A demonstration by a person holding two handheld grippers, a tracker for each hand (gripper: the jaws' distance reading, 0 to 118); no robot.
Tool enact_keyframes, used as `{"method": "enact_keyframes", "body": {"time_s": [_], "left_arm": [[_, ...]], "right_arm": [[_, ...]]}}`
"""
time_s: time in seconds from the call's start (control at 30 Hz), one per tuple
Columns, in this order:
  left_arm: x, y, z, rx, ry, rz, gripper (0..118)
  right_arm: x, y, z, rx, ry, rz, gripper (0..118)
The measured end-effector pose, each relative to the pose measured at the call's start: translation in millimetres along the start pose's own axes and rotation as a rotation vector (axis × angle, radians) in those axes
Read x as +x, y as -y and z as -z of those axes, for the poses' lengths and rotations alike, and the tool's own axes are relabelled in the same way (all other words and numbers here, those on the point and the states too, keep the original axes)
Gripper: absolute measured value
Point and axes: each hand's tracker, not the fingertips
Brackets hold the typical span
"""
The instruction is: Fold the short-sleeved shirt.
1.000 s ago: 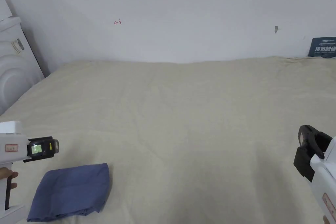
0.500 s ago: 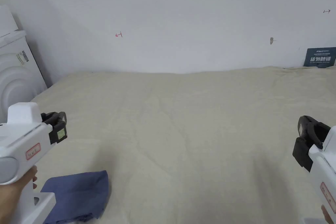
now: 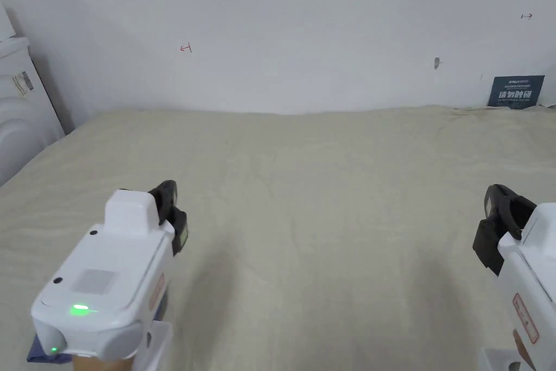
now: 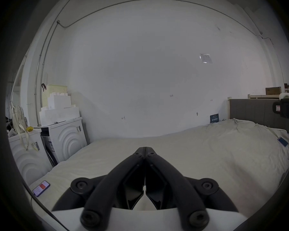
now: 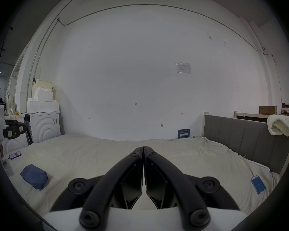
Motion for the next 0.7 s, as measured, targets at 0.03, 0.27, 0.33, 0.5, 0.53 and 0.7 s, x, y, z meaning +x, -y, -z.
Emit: {"method": "enact_keyframes", "body": {"time_s": [0.03, 0.27, 0.33, 0.5, 0.53, 0.7], "left_arm": [[10.0, 3.4, -0.7, 0.01, 0.0, 0.012, 0], [46.0, 22.3, -1.1, 0.035, -0.004, -0.02, 0], [53.8, 26.1, -2.9, 0.055, -0.016, -0.058, 0], [63.1, 29.8, -6.4, 0.08, -0.03, -0.078, 0], [63.7, 29.9, -5.9, 0.079, -0.029, -0.079, 0], [65.4, 30.2, -6.3, 0.083, -0.032, -0.091, 0]], "right_arm": [[-0.4, 1.0, -0.1, 0.004, 0.004, -0.002, 0], [-3.0, 9.6, -0.1, 0.018, 0.023, -0.006, 0], [-3.8, 12.2, 0.3, 0.023, 0.029, -0.004, 0], [-4.2, 14.5, 1.4, 0.028, 0.034, -0.015, 0], [-4.4, 14.5, 1.6, 0.029, 0.035, -0.015, 0], [-4.9, 13.4, 2.6, 0.032, 0.033, -0.017, 0]]}}
